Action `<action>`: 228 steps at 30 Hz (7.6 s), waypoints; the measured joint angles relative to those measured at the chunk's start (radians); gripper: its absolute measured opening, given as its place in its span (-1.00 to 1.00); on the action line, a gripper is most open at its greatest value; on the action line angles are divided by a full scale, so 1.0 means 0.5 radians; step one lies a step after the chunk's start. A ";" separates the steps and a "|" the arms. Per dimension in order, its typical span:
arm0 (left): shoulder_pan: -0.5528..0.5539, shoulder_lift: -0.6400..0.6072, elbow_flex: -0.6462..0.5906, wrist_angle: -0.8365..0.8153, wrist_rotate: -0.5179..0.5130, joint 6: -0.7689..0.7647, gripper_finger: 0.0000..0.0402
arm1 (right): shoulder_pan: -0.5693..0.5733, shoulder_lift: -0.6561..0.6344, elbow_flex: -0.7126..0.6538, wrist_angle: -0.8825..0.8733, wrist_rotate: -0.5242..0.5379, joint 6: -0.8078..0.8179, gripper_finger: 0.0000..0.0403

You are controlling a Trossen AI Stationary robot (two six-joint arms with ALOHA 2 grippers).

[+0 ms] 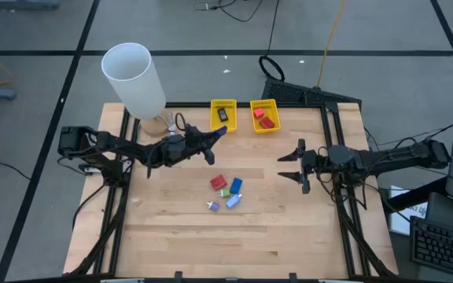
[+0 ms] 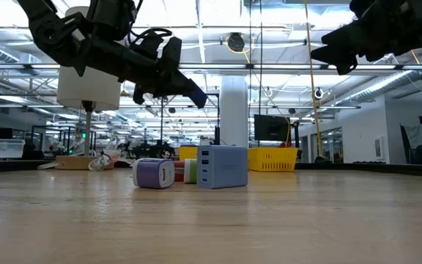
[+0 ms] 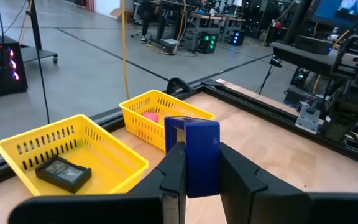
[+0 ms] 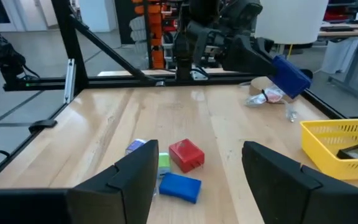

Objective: Pick & Place Office items
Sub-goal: Put the dark blue digital clock into the left yellow bin, then put the red charger adapter into the right yellow bin

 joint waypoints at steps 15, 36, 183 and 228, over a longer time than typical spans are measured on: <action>0.004 0.001 0.000 -0.030 -0.027 -0.016 -0.68 | -0.019 0.000 0.000 -0.023 0.002 0.010 0.05; 0.147 0.221 0.002 -0.199 -0.343 -0.467 -0.67 | -0.019 0.002 0.000 -0.019 0.010 -0.025 0.05; 0.349 0.635 0.453 -0.467 -0.481 -0.737 0.19 | -0.021 0.014 0.000 -0.029 0.013 -0.061 0.05; -0.198 -0.161 0.452 -1.493 1.092 -0.126 0.21 | -0.021 0.164 -0.001 0.005 0.017 -0.030 0.05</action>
